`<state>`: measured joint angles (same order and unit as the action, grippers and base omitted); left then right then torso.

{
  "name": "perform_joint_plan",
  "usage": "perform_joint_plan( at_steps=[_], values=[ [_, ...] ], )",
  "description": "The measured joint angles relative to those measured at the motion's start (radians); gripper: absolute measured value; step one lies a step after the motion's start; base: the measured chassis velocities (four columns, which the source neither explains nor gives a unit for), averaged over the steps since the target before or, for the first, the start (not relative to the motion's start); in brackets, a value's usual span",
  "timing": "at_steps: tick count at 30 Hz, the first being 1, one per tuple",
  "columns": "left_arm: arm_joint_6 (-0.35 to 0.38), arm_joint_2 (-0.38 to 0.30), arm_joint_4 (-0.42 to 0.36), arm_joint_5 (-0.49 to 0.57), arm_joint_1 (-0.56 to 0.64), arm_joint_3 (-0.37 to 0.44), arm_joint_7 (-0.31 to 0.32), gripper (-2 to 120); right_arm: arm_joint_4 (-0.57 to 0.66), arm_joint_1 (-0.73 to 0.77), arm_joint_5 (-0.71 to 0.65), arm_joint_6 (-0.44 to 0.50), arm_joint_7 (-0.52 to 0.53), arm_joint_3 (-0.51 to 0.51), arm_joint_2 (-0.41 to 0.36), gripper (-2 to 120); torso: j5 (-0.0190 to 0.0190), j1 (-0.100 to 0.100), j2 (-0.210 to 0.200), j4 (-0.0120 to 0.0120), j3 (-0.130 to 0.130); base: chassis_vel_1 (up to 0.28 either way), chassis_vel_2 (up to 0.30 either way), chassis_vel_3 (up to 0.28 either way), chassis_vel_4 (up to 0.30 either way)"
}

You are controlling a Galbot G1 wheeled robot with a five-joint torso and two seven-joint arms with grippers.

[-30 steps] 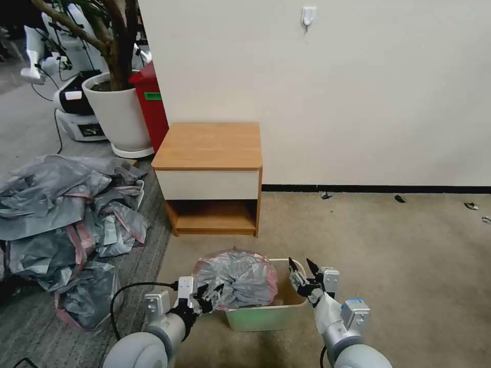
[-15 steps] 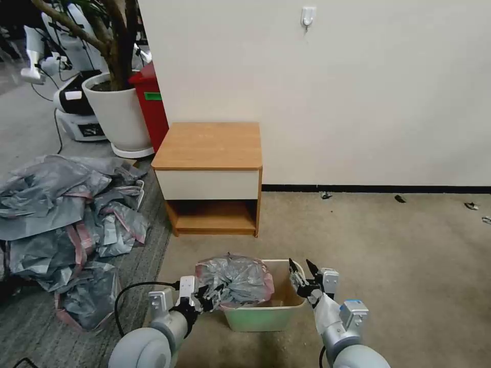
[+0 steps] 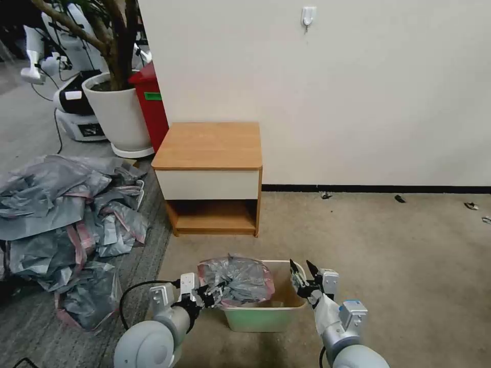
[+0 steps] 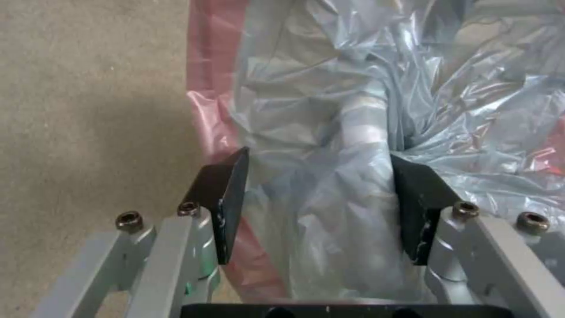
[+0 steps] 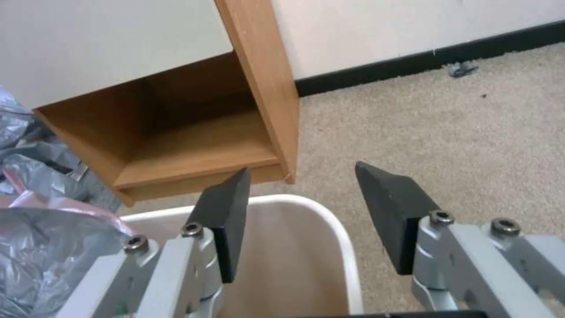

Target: Pick up the garbage bag from the table and place it over the trash can.

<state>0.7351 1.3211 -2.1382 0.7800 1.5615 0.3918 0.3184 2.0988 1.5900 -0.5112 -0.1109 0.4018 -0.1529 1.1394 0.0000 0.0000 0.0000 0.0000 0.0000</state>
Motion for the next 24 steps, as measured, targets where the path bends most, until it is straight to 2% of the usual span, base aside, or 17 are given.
perform_joint_plan(
  at_steps=[7,24],
  values=[
    [0.000,-0.021,0.002,0.036,-0.016,-0.009,0.029,55,-0.003,0.000,0.007,0.001,0.000,0.001,0.005,47,0.0000,0.000,0.000,-0.0001,0.000,0.000,0.000,0.000,0.000],
    [0.000,-0.068,0.009,0.049,-0.038,-0.045,0.044,55,-0.009,0.011,0.041,0.008,-0.002,0.004,0.029,46,0.0000,0.000,0.000,0.0000,0.000,0.000,0.000,0.000,0.000]
  ],
)
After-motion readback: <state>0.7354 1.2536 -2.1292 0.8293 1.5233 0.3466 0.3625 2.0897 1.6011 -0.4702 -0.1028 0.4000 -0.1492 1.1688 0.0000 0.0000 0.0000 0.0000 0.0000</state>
